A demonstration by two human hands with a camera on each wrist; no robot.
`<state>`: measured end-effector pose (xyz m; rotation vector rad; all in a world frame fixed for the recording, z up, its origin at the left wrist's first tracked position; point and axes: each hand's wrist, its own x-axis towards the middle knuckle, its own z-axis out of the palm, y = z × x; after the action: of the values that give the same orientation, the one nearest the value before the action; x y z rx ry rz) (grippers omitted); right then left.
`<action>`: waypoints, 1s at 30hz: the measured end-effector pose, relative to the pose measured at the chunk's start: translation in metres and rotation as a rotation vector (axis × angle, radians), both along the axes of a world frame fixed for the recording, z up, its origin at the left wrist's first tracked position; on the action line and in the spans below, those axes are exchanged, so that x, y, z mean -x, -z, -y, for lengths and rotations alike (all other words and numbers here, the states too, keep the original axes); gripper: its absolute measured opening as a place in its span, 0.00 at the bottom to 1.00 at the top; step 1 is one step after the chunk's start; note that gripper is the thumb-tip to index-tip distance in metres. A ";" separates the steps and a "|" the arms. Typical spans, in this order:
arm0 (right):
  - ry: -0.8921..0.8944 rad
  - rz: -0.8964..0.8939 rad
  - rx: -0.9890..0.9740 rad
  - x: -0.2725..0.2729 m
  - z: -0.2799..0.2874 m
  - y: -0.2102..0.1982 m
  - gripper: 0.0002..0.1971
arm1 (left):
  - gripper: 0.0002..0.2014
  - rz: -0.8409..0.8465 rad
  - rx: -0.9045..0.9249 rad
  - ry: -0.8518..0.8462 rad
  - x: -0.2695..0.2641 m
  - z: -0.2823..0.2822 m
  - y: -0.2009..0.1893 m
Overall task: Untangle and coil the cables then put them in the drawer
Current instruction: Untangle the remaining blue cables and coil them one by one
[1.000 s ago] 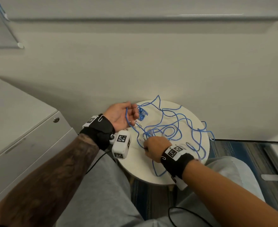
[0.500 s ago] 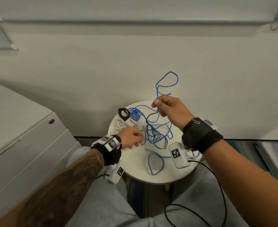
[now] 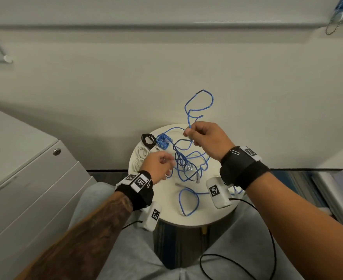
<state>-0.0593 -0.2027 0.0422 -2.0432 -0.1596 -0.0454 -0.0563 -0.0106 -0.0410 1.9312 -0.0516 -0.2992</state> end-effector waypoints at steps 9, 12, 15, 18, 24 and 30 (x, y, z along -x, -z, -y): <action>-0.037 0.013 0.084 0.016 -0.012 0.023 0.12 | 0.06 0.127 0.312 0.000 -0.006 -0.006 -0.073; -0.101 0.038 0.220 0.018 -0.013 0.026 0.07 | 0.09 0.098 0.421 0.017 -0.009 -0.004 -0.082; -0.061 0.082 0.173 0.018 -0.009 0.017 0.11 | 0.19 0.048 0.521 -0.053 -0.013 -0.002 -0.075; -0.036 0.103 0.139 0.015 -0.002 0.009 0.15 | 0.27 0.029 0.307 0.074 -0.018 0.001 -0.045; 0.003 0.129 -0.087 0.016 0.001 -0.017 0.12 | 0.18 0.094 0.059 0.208 -0.008 0.023 -0.003; 0.061 0.191 -0.364 0.012 0.005 -0.059 0.10 | 0.11 0.098 0.029 0.183 -0.005 0.033 0.012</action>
<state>-0.0711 -0.2078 0.1016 -1.6782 -0.1927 -0.2876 -0.0514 -0.0438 -0.0534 1.9149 -0.2968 -0.3238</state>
